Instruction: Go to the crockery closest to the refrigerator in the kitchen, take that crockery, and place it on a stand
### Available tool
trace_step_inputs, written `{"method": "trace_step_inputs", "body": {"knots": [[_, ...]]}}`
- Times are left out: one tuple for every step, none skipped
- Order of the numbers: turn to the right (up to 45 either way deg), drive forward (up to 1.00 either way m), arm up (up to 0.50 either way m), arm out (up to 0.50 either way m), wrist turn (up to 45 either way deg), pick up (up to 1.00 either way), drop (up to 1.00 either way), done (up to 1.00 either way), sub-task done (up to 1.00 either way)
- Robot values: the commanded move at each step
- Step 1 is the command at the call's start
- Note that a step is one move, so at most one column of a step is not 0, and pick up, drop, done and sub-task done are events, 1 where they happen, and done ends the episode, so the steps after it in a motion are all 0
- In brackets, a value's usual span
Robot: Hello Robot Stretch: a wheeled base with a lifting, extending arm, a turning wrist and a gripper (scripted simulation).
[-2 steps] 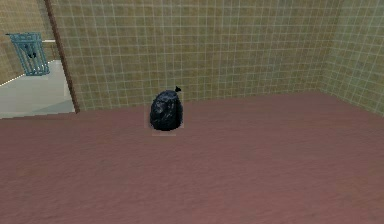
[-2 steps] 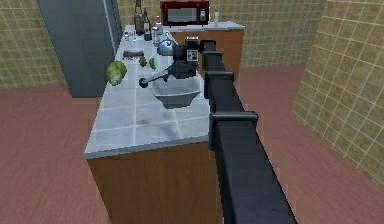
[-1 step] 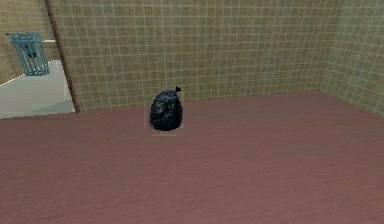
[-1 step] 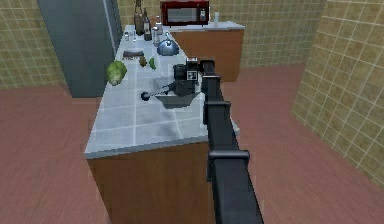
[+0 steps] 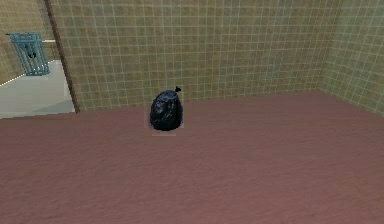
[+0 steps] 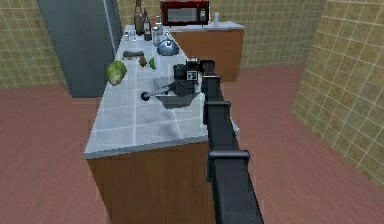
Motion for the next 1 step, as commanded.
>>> {"method": "trace_step_inputs", "body": {"knots": [[0.0,0.0,0.06,0.0,0.0,0.0,0.0,0.0,0.0]]}}
